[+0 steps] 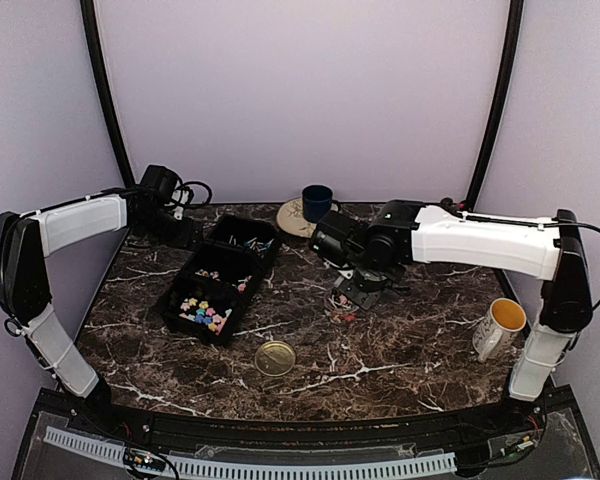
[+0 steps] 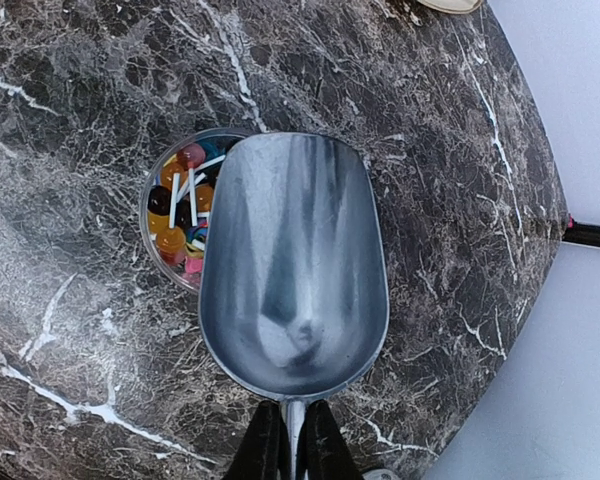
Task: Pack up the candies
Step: Move the packing box to the center of the board.
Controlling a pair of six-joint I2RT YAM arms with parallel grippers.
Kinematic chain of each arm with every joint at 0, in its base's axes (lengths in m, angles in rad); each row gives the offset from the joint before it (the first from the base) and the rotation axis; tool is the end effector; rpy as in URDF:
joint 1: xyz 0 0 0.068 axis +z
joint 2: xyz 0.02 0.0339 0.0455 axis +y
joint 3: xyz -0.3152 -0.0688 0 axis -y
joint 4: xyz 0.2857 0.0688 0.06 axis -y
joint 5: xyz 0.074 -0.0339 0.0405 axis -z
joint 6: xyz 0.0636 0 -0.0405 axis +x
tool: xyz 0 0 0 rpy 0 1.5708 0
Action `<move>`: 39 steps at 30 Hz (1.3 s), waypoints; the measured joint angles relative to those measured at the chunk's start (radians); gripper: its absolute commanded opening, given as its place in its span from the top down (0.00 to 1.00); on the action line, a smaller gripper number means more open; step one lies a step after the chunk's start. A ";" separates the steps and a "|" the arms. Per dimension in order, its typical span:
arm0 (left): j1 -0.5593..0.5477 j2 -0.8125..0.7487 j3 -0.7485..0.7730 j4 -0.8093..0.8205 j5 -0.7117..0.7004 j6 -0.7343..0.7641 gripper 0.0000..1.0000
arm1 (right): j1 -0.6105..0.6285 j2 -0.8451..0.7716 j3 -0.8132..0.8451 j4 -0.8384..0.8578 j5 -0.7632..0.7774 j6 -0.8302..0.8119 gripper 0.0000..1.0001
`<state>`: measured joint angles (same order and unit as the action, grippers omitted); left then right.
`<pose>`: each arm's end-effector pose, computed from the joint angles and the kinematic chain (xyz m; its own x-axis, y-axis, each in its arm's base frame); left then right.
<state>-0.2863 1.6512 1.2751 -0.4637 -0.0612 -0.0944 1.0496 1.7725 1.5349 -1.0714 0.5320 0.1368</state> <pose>0.4087 -0.1163 0.2762 -0.7339 0.1180 -0.6689 0.1743 0.9845 -0.0176 0.2313 0.3380 0.2890 -0.5695 -0.7558 -0.3232 -0.6100 0.6521 -0.4501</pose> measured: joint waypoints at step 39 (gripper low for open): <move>-0.014 0.000 -0.003 0.002 0.000 -0.006 0.15 | 0.037 -0.006 -0.031 -0.022 0.015 0.023 1.00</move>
<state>-0.3000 1.6512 1.2724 -0.4614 -0.0608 -0.1005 1.0863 1.7668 1.5036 -1.0935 0.5472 0.1596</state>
